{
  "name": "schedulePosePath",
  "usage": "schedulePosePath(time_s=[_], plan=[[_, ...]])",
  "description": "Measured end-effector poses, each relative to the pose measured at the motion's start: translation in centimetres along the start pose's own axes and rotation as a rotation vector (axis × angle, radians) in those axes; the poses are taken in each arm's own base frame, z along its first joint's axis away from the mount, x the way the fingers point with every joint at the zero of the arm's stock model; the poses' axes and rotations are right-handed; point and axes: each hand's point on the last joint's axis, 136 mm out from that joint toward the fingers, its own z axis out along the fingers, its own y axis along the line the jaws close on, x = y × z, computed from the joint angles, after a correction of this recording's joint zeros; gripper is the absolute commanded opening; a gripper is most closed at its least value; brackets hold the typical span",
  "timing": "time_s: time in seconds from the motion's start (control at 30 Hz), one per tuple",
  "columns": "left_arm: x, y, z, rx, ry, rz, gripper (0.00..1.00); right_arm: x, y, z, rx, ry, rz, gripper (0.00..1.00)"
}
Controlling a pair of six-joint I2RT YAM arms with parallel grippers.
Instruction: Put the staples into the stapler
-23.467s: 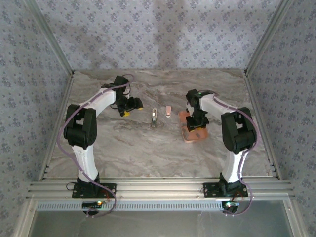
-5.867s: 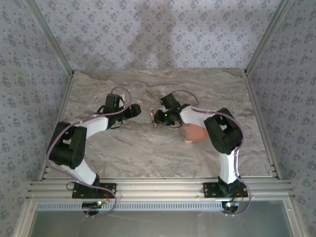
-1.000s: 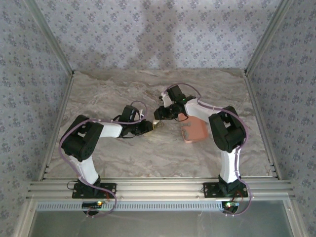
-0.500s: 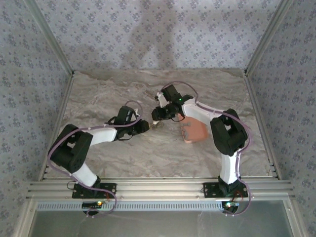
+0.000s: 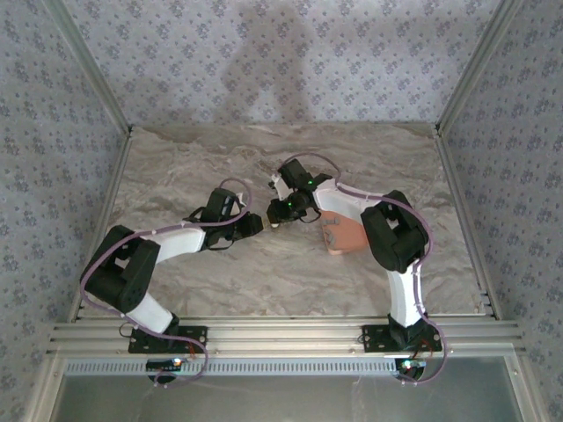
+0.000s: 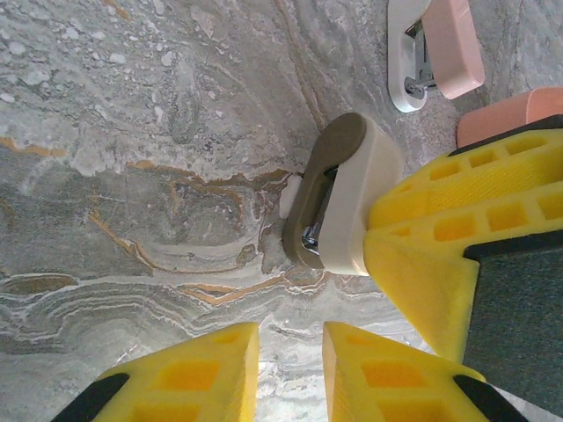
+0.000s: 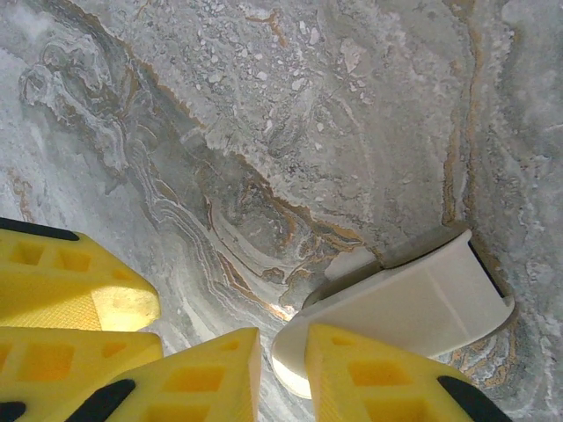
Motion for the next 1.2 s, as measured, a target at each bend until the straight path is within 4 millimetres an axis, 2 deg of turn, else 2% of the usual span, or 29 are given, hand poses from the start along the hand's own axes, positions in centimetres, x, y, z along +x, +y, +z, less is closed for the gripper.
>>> schedulePosePath(time_s=[0.17, 0.33, 0.5, 0.63, 0.73, 0.83, 1.0, 1.2], plan=[[0.2, 0.4, 0.0, -0.016, 0.008, 0.005, 0.26, 0.0, 0.0, 0.0, 0.004, -0.003, -0.002, 0.24], [0.2, 0.3, -0.6, -0.030, 0.013, 0.023, 0.35, -0.1, 0.1, -1.0, 0.007, -0.036, -0.010, 0.31], [-0.9, -0.8, -1.2, -0.063, 0.019, 0.079, 0.45, -0.5, -0.3, -3.8, 0.011, -0.112, 0.018, 0.34], [-2.3, -3.0, -1.9, -0.075, 0.019, 0.155, 0.51, -1.4, -0.5, -7.2, -0.003, -0.218, 0.047, 0.34], [-3.2, -4.4, -2.0, -0.089, 0.025, 0.205, 0.53, -0.7, -1.3, -9.1, -0.005, -0.273, 0.082, 0.35], [-3.9, -5.3, -1.4, -0.129, 0.054, 0.253, 0.54, 0.7, -2.7, -9.6, 0.016, -0.282, 0.122, 0.36], [-4.4, -6.0, 0.8, -0.215, 0.131, 0.332, 0.54, 2.9, -4.6, -9.8, 0.052, -0.273, 0.176, 0.37], [-3.5, -5.2, 3.4, -0.334, 0.233, 0.407, 0.57, 4.5, -6.6, -12.0, 0.091, -0.319, 0.220, 0.39]])
